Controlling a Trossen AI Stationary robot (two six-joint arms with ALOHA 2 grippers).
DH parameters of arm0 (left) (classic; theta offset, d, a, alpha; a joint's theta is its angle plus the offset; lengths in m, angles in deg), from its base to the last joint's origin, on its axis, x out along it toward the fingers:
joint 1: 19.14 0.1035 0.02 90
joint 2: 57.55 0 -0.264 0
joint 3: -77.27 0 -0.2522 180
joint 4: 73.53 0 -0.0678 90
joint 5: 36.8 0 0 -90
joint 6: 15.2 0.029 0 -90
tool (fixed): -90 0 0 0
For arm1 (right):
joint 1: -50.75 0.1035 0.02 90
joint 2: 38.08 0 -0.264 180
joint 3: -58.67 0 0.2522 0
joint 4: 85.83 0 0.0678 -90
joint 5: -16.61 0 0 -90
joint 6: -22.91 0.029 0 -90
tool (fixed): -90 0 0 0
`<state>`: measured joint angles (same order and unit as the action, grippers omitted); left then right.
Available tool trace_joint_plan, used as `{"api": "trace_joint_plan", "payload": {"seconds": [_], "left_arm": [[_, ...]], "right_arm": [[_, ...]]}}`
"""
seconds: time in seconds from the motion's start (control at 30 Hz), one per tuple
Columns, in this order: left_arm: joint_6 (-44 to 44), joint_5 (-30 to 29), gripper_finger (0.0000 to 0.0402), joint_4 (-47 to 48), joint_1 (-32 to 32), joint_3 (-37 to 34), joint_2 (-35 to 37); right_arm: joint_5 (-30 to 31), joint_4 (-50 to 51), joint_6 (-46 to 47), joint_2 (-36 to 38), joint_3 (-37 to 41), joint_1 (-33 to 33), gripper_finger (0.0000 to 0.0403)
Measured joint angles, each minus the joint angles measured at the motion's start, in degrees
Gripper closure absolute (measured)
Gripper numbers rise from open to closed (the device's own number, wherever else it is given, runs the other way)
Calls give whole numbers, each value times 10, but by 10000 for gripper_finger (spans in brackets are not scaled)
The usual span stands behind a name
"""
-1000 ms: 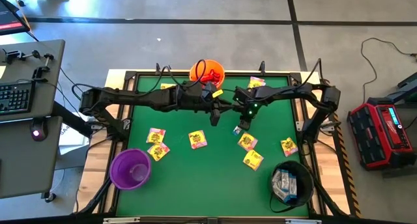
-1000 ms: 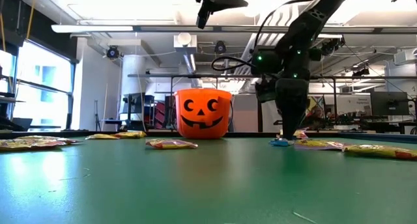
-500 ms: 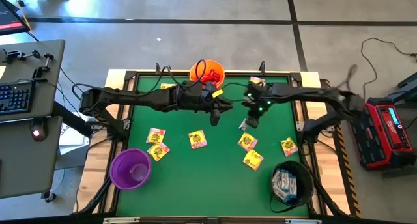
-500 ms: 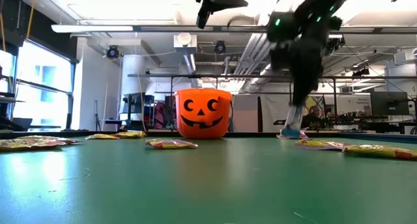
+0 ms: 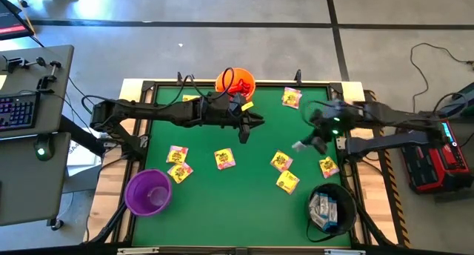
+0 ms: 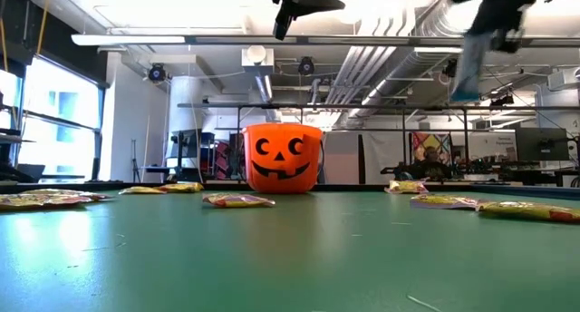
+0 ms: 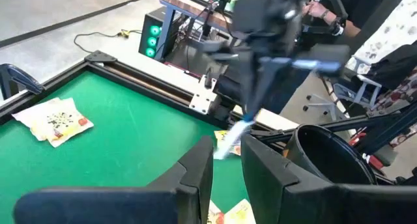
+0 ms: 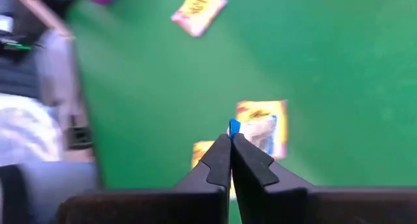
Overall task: Sort candy by brand, put in halloween buckets
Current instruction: Put the white chocolate bar into the black bucket
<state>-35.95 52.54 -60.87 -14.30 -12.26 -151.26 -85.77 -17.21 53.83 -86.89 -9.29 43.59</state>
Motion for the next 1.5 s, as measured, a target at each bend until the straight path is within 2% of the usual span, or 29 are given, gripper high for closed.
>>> {"api": "trace_joint_plan", "payload": {"seconds": [0.27, 0.67, 0.8, 0.93, 1.23, 1.37, 1.5], "left_arm": [[19, 0, 332, 0, 0, 0, 0], [15, 0, 332, 0, 0, 0, 0], [14, 0, 332, 0, 1, 0, 0], [14, 0, 332, 0, 1, 0, 0], [14, 0, 332, 0, 6, 0, 0], [9, 0, 332, 0, 8, 0, 0], [9, 0, 332, 0, 8, 0, 0]], "right_arm": [[-3, 6, 141, 107, 0, 157, 403], [-33, -7, 343, 116, -1, 387, 403], [-31, 4, 402, 99, -1, 446, 403], [-23, 2, 413, 63, -1, 495, 403], [4, 28, 411, -31, -1, 560, 403], [49, 38, 417, -63, -1, 592, 403], [63, 39, 429, -94, -1, 617, 403]]}}
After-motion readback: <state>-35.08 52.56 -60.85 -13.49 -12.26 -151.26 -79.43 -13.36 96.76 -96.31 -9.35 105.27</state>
